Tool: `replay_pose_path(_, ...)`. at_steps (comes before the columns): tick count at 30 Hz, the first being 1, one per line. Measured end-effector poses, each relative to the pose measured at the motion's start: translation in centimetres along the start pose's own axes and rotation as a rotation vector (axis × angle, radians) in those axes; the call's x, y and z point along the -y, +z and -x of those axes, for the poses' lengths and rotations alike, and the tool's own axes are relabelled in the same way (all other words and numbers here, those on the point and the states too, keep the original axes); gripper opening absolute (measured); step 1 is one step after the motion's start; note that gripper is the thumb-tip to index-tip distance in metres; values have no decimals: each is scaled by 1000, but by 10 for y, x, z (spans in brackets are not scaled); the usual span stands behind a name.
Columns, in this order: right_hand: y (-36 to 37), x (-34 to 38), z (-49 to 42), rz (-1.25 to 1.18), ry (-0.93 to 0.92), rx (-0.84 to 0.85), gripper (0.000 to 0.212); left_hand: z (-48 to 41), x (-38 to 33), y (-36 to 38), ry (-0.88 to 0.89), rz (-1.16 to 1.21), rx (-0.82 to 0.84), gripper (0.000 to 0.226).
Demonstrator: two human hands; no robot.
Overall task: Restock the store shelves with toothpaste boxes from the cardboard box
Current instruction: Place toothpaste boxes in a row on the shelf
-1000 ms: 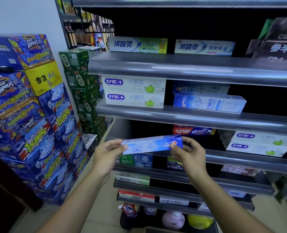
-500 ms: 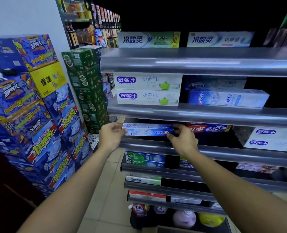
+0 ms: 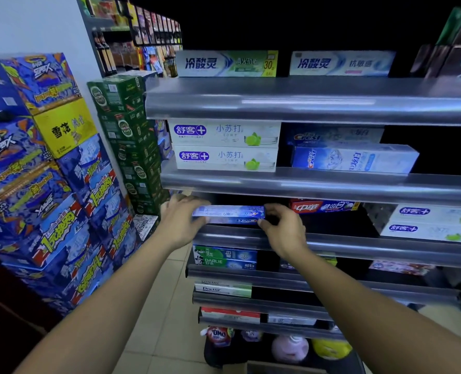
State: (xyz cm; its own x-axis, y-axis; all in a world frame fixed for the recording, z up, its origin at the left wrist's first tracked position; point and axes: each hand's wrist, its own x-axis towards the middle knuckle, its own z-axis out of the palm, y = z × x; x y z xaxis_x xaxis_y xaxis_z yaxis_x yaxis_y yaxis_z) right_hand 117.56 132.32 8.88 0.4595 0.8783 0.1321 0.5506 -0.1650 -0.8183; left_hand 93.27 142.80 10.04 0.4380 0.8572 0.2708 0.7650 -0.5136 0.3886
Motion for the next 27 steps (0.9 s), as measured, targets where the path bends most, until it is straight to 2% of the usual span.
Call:
replay_pose_path(4,-13,3,23,-114,-173,-16,44,33,7,-14,252,-100,-199,38)
replay_pose_path(7,-19,0,53,-185,-198,-6,47,72,18,-12,264,-130,-271,40)
replay_pose_path(9,-21,-5,72,-243,-163,36,43,106,15,-1,157,52,-234,37)
replay_pose_path(11,-21,-12,88,-313,-96,155,39,136,-2,16,42,349,-129,30)
replay_pose_path(14,-20,-20,104,-361,-42,410,56,157,-40,42,-100,895,38,36)
replay_pose_path(16,-20,-22,107,-401,-18,492,58,158,-60,57,-161,1039,12,37)
replay_pose_path(20,-29,-19,102,-512,-20,426,31,149,-88,63,-281,1264,-34,37)
replay_pose_path(24,-38,-12,92,-544,1,363,33,131,-88,56,-280,1397,-37,50)
replay_pose_path(27,-50,-4,79,-538,-28,309,31,115,-72,39,-265,1469,-185,29)
